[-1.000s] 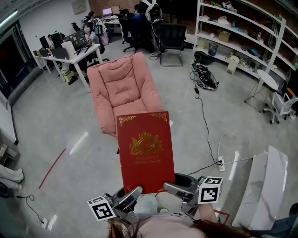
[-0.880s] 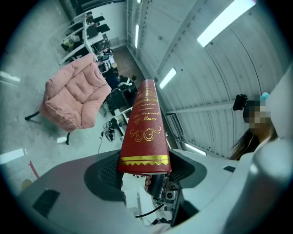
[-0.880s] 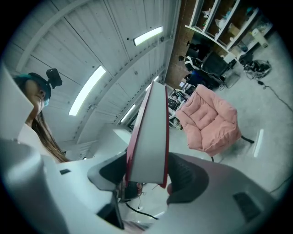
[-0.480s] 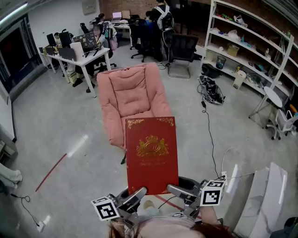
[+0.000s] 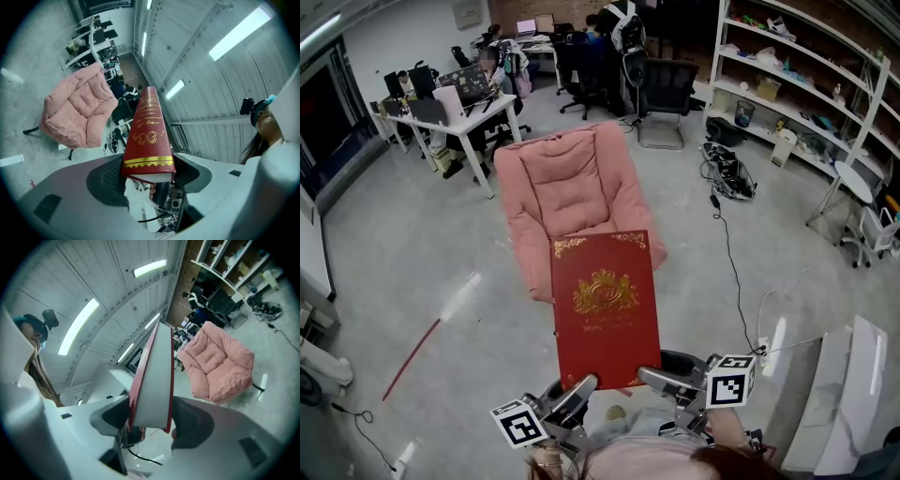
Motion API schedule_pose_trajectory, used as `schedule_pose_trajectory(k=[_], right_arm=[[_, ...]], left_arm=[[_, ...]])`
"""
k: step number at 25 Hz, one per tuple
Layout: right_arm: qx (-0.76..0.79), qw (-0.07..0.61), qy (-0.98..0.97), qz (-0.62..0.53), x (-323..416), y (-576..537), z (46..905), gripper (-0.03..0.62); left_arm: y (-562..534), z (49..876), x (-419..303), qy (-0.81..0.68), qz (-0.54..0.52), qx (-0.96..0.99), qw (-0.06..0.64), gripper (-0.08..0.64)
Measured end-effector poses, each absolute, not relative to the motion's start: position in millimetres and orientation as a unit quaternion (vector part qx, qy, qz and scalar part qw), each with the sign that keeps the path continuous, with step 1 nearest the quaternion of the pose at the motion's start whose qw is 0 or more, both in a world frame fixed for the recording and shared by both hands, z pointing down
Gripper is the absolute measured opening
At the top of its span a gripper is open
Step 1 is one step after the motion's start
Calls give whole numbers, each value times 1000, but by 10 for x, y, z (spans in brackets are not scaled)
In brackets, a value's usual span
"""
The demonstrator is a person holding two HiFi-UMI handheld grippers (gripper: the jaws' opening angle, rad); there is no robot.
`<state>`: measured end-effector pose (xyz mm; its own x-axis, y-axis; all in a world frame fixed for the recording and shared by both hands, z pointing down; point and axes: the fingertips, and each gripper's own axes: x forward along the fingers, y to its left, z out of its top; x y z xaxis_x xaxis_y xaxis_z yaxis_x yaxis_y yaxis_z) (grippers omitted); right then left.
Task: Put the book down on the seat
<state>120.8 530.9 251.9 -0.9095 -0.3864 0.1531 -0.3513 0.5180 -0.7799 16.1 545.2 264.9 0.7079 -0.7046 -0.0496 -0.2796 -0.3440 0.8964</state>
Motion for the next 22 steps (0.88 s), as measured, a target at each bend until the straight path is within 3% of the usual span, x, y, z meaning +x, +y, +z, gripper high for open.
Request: schedule_pose_trajectory(k=[16, 22], right_arm=[[-194, 6, 872, -449, 1195, 4357, 3041, 287], [-187, 3, 868, -459, 1279, 3628, 2811, 287]], left_arm=[[4561, 3160, 151, -331, -220, 775, 492, 273], [3850, 2923, 233, -341, -217, 767, 499, 273]])
